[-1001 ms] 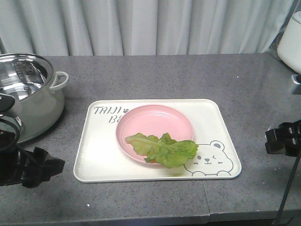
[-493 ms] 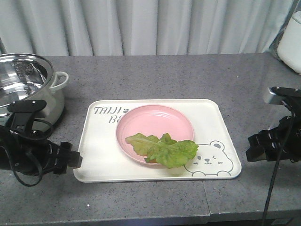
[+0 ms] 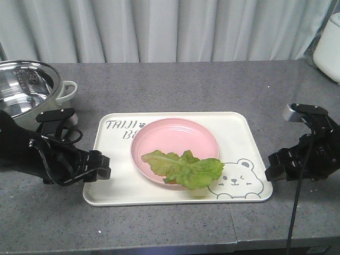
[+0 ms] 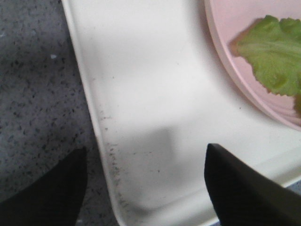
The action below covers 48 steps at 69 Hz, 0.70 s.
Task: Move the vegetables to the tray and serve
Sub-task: 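Move both grippers to the tray's side edges and grasp them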
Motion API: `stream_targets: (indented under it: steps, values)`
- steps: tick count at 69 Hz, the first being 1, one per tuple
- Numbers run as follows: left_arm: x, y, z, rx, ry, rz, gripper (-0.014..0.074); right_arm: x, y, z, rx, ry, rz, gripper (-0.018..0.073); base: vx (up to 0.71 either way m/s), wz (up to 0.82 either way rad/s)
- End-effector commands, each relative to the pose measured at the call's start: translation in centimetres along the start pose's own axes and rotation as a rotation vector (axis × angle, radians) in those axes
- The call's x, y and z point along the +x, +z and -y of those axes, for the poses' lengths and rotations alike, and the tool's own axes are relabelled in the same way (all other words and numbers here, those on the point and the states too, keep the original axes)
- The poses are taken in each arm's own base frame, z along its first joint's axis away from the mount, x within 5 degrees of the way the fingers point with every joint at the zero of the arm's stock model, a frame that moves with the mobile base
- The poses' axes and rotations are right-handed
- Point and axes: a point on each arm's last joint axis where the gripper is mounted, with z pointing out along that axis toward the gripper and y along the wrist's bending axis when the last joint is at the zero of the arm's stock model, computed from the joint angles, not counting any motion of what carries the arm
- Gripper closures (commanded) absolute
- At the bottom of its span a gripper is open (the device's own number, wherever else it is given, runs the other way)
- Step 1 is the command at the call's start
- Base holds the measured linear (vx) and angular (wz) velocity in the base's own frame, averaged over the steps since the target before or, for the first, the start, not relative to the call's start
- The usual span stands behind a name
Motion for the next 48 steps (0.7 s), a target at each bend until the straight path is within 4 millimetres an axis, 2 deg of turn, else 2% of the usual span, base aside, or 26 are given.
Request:
stream_targets:
  steps: [1,21,48]
  values:
    - [-1.3,-0.9,0.9,0.028,0.007,0.056,0.0108,-1.0,-1.0,-0.2,-0.008,-0.023,0.088,0.0177,0.00,0.00]
    - [-1.4,0.4,0.6,0.023,-0.008,0.015,0.0135,-1.4,0.2,-0.1,-0.057,-0.035,0.086,0.0177,0.00,0.00]
    - [-1.0,0.4,0.6,0.030,-0.008,-0.027,0.0190,-1.4,1.8,0.3,-0.103,-0.023,0.044,0.0177,0.00,0.00]
